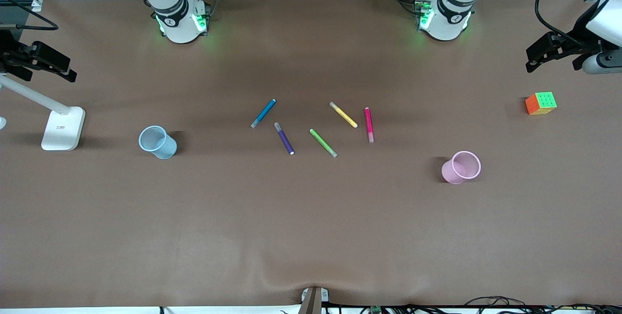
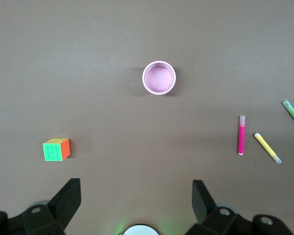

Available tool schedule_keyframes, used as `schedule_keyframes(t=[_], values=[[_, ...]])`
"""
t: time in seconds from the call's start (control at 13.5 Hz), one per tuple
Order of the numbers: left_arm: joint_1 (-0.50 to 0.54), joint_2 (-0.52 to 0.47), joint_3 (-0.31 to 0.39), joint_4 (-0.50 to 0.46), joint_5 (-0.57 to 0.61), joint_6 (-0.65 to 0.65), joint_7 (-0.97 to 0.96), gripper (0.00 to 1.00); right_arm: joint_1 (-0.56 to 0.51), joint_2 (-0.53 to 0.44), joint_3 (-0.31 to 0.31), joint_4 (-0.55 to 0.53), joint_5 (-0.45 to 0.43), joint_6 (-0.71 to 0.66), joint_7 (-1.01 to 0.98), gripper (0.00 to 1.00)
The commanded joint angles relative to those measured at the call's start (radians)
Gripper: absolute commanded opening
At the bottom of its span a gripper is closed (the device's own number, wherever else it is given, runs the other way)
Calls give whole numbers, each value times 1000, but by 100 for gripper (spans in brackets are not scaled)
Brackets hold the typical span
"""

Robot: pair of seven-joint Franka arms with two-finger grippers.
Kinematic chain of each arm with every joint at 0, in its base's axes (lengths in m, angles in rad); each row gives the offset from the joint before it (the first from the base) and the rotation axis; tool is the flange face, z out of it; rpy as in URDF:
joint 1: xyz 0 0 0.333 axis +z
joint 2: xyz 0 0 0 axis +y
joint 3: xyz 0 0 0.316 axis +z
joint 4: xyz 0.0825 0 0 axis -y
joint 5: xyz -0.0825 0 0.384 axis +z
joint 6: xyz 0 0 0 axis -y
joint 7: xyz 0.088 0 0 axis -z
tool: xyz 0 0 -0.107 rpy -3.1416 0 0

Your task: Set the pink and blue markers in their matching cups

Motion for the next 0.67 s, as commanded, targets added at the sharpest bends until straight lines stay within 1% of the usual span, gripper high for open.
schedule_keyframes(t=[0.0, 0.22, 0.44, 0.59], values=[[-2, 6, -2, 20, -12, -25, 18, 100, -10, -15, -5, -21, -28, -11, -11, 100], [-2, 23, -3, 46, -12, -26, 20, 100, -13, -13, -5, -49, -9, 2, 4, 100], [-13, 55, -6, 84, -9, -25, 18, 100, -9, -15, -4, -49, -6, 5, 4, 100], [-10, 64, -6, 91, -14, -26, 18, 100, -10, -15, -4, -49, -6, 6, 4, 100]])
